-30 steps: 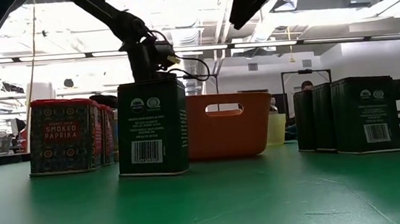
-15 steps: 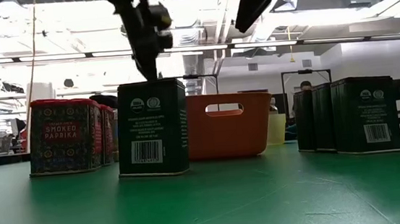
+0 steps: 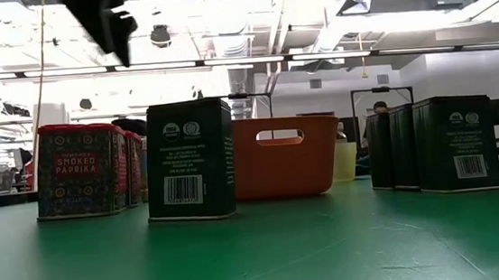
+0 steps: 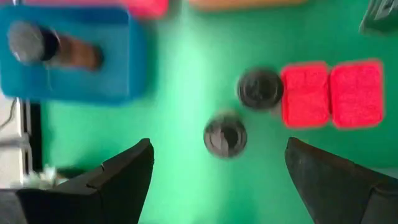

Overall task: Sort spices by type
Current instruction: Put the top green seasoning bottle into the blue bin

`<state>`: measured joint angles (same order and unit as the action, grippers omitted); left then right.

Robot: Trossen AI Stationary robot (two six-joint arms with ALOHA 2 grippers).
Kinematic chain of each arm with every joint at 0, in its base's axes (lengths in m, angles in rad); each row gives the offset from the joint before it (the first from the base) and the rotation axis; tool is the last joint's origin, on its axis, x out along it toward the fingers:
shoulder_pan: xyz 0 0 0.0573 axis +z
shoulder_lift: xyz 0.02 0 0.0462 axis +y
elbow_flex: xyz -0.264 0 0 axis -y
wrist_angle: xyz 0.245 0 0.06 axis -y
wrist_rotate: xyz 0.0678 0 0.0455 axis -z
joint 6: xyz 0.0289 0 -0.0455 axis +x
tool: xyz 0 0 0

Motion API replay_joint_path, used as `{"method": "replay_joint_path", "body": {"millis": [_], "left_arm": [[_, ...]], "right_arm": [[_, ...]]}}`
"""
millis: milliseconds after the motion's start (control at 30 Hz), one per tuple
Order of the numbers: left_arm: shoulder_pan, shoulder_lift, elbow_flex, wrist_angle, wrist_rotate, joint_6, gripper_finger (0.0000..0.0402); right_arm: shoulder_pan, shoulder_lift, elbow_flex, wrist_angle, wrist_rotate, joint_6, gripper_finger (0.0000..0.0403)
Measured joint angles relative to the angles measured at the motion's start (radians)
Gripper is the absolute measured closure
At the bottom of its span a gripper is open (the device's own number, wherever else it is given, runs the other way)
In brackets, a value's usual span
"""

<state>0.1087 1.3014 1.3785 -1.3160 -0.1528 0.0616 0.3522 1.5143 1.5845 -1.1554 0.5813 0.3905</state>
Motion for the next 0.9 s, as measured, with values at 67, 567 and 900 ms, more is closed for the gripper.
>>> {"method": "replay_joint_path", "body": {"millis": [67,567,900], "left_arm": [[-0.031,-0.009,-0.053,0.007,-0.018,-0.023,0.0054],[0.014,-0.008,-0.313,0.238,0.057,0.103,0.0054],[0.049,-0.008,-0.420,0.331,0.065,0.112,0.0055]], "right_arm": [[0.017,0.005,0.000,0.000,0.001,0.014,0.0127],[0.054,0.042,0.000,-0.006,0.040,0.039,0.0127],[0.050,0.043,0.000,0.007,0.040,0.038,0.0127]]}}
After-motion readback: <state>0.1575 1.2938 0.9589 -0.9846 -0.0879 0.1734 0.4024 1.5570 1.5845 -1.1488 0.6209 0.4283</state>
